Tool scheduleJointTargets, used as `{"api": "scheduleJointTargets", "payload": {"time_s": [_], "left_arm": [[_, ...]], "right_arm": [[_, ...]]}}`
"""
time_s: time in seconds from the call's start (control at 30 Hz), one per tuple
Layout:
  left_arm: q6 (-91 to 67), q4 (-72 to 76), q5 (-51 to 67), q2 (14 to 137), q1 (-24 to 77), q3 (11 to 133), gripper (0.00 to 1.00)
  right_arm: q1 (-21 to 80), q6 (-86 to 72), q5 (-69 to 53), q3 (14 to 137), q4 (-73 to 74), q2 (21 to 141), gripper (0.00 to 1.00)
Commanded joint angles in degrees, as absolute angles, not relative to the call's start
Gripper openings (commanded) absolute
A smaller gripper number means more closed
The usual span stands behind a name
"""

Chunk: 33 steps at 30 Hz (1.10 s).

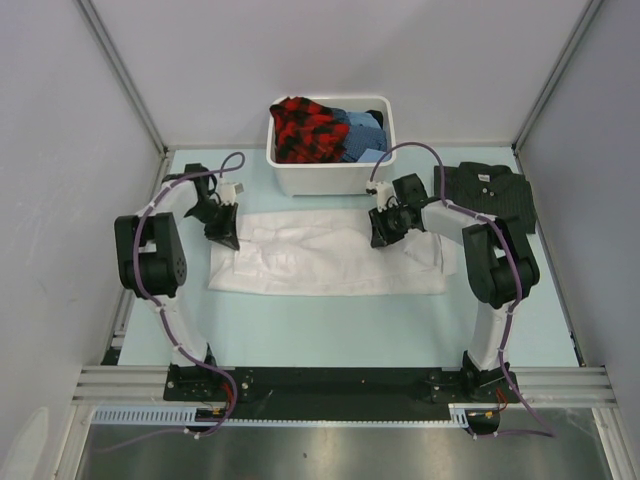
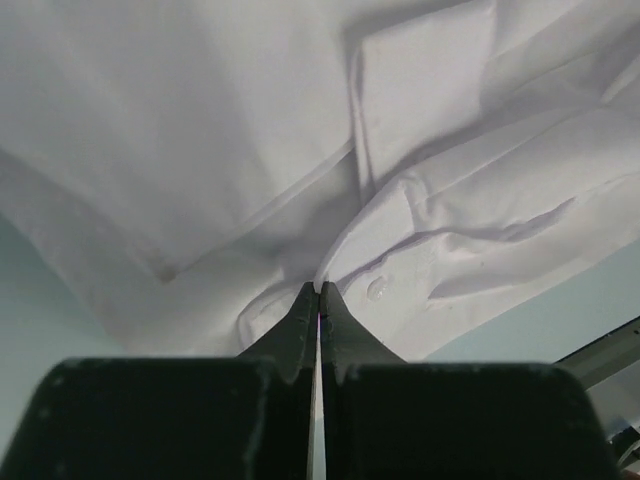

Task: Fold and stack the long sleeve shirts
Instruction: Fold the shirt

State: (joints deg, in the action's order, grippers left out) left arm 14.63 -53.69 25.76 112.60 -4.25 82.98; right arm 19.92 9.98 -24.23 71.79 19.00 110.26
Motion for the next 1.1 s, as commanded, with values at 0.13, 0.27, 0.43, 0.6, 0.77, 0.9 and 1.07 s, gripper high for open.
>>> {"api": "scheduleJointTargets", "payload": {"time_s": [0.13,0.27,0.43,0.6,0.77,0.9,1.07], "left_arm": [[14.6,-55.5,20.7,111.5,-5.7,85.7,0.26],[13.9,-51.0,24.2,107.9,-7.1,81.0,0.51],[18.7,-51.7,30.3,103.2,-9.6,78.4,0.65],[32.2,-56.2,33.8,97.5,-9.1,74.2,0.67],[33.6,-52.0,28.7,94.7,-10.5,66.3,0.65],[22.5,-49.0,33.0,97.1,-14.8,65.5,0.66],[19.2,-46.9,37.7,100.1,-21.8,66.3,0.77]], "right_arm": [[20.6,9.3,-21.4,71.2,18.3,107.7,0.29],[20.4,9.5,-21.4,72.5,20.4,105.5,0.37],[16.9,9.0,-27.5,72.3,26.4,98.2,0.45],[11.1,9.8,-33.2,67.0,31.9,92.2,0.47],[10.3,10.8,-31.8,59.0,32.7,89.1,0.40],[11.2,12.7,-28.7,55.7,29.9,89.3,0.39],[11.3,14.9,-29.1,58.3,31.0,90.4,0.38]]}}
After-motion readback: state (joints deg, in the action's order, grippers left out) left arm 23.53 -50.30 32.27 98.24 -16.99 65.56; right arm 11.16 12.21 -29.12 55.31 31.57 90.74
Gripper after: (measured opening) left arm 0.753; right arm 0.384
